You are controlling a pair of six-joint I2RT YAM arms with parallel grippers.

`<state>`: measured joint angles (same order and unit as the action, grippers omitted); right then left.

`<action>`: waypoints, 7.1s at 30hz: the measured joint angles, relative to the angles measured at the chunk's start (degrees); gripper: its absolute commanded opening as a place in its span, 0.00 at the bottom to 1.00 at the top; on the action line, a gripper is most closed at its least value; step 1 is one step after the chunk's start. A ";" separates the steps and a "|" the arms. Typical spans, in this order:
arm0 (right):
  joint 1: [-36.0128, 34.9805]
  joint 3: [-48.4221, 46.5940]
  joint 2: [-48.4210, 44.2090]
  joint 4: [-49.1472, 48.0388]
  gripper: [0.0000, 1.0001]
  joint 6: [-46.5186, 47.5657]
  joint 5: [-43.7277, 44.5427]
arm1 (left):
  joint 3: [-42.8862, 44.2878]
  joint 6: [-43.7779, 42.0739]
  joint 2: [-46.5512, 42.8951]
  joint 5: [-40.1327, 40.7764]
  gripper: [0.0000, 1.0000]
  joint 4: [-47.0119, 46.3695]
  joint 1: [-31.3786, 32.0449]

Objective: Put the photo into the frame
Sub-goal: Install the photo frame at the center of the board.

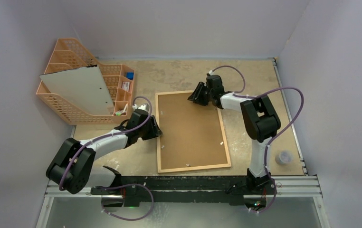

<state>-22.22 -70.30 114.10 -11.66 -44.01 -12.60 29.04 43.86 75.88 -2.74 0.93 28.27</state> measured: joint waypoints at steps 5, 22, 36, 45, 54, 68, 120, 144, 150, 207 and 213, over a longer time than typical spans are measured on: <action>0.13 0.26 1.75 -2.97 0.41 -3.72 -0.39 | 0.00 -0.02 0.04 -0.11 0.41 -0.04 0.00; 0.15 -3.63 5.86 -5.11 0.36 -7.45 2.14 | -0.15 -0.07 0.04 -0.50 0.40 -0.04 0.00; 0.13 -10.60 9.20 0.87 0.35 -11.65 5.86 | -0.52 -0.04 -0.20 -0.50 0.40 -0.42 0.00; 0.04 -11.34 9.27 2.60 0.35 -12.98 7.13 | -0.72 -0.04 -0.59 -0.48 0.41 -0.35 0.00; 0.15 -9.81 4.61 5.46 0.42 -10.36 12.61 | -0.79 0.00 -0.63 -0.48 0.47 -0.46 0.00; 0.02 -6.73 -2.36 3.56 0.44 -3.85 9.11 | -0.76 0.02 -2.05 0.57 0.50 1.16 0.00; -16.52 -12.20 12.17 -0.46 0.23 -11.41 -5.57 | -1.18 -0.02 -1.79 1.20 0.22 -1.20 -0.13; -16.28 -9.03 12.26 -5.86 0.27 -19.63 -5.68 | -1.18 -0.20 -0.63 -0.22 0.20 -2.99 -0.50; -17.31 -7.65 10.82 -5.88 0.29 -19.76 -2.27 | -1.18 -0.17 -0.63 -0.13 0.20 -2.97 -0.50; -18.64 -5.86 5.92 -3.15 0.33 -18.95 4.22 | -1.60 -1.40 -2.21 1.62 0.45 -1.97 -0.46; -18.62 -6.58 6.71 -0.70 0.33 -18.23 4.28 | -1.57 -1.16 -2.14 2.93 0.41 -2.03 -0.46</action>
<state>-40.84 -76.88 120.81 -12.36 -62.24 -8.32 27.46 42.70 73.73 0.19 -1.10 27.81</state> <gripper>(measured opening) 0.333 0.441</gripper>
